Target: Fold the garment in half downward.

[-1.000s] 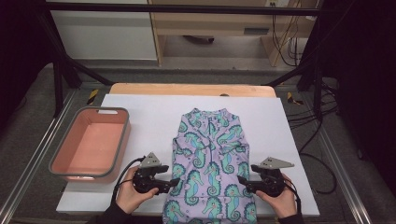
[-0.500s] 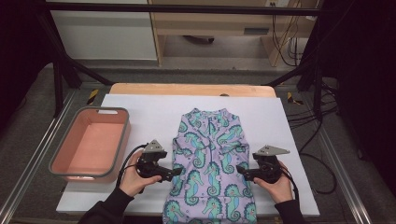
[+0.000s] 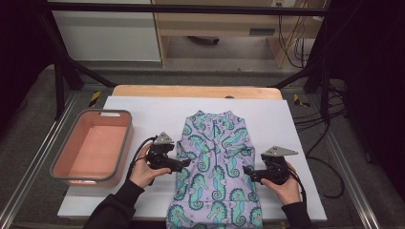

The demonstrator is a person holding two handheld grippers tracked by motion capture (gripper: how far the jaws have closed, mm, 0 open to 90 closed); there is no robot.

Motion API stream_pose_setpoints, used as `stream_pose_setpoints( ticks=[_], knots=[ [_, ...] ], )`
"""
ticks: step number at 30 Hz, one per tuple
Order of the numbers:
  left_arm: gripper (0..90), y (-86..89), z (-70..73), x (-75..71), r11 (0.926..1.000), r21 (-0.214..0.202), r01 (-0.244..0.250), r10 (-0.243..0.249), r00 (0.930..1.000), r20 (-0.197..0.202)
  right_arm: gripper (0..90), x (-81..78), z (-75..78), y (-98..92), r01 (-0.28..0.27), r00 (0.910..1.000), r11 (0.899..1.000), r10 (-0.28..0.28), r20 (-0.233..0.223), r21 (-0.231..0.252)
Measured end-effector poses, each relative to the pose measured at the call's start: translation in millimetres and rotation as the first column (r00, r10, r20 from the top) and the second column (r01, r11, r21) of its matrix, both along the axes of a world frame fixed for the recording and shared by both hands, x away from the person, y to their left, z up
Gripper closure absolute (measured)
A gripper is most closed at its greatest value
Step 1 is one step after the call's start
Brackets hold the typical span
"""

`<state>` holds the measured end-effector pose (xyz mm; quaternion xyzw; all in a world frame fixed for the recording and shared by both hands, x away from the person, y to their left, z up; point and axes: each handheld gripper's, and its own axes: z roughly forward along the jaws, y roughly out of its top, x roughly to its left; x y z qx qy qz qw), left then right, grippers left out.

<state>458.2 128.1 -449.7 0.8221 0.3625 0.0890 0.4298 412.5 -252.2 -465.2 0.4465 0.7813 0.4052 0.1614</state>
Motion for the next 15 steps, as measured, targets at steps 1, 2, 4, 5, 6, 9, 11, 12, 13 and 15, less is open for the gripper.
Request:
stream_pose_setpoints(
  ticks=[1,2,4,5,6,9,11,12,13,15],
  knots=[
    [6.8,-0.8,0.2,2.6,0.9999,-0.005,-0.010,0.010,1.0000,-0.001,7.5,-0.1,0.1,-0.6,-0.001,1.0000,1.000,0.001,0.002,0.001],
    [7.1,-1.2,0.4,5.4,0.9999,-0.011,-0.014,0.014,0.9999,-0.003,7.2,-0.6,0.2,-0.9,0.005,1.0000,1.000,-0.005,0.000,0.004],
    [7.3,-1.8,0.6,10.6,0.9995,-0.022,-0.023,0.023,0.9997,-0.003,7.0,-1.5,-0.7,-2.7,0.006,1.0000,1.000,-0.006,0.004,0.000],
    [7.6,-2.0,0.6,13.3,0.9992,-0.026,-0.031,0.031,0.9995,-0.006,7.0,-1.7,-0.9,-3.2,0.007,1.0000,1.000,-0.007,0.004,0.001],
    [7.9,-2.2,0.6,15.9,0.9989,-0.026,-0.038,0.038,0.9992,-0.008,6.9,-1.8,-1.2,-3.3,0.012,0.9999,1.000,-0.012,0.003,0.003],
    [10.2,-1.3,1.3,22.6,0.9980,-0.022,-0.059,0.059,0.9982,-0.002,6.6,-1.9,-0.8,-3.5,0.010,0.9999,1.000,-0.010,0.009,0.005],
    [13.3,-0.8,2.0,27.5,0.9972,-0.023,-0.072,0.072,0.9974,-0.005,6.6,-2.1,-0.7,-3.2,0.010,0.9999,1.000,-0.010,0.011,0.005],
    [14.2,-1.1,2.3,29.8,0.9967,-0.023,-0.078,0.078,0.9969,-0.002,6.5,-2.1,-0.8,-3.0,0.012,0.9999,1.000,-0.012,0.011,0.006],
    [14.5,-1.4,2.7,32.0,0.9965,-0.017,-0.082,0.082,0.9966,0.000,6.3,-2.1,-0.9,-3.0,0.011,0.9999,1.000,-0.011,0.011,0.006],
    [16.5,-3.1,3.4,36.0,0.9956,-0.019,-0.091,0.091,0.9958,0.003,5.9,-2.1,-0.8,-3.1,0.014,0.9999,1.000,-0.014,0.010,0.004]
  ],
)
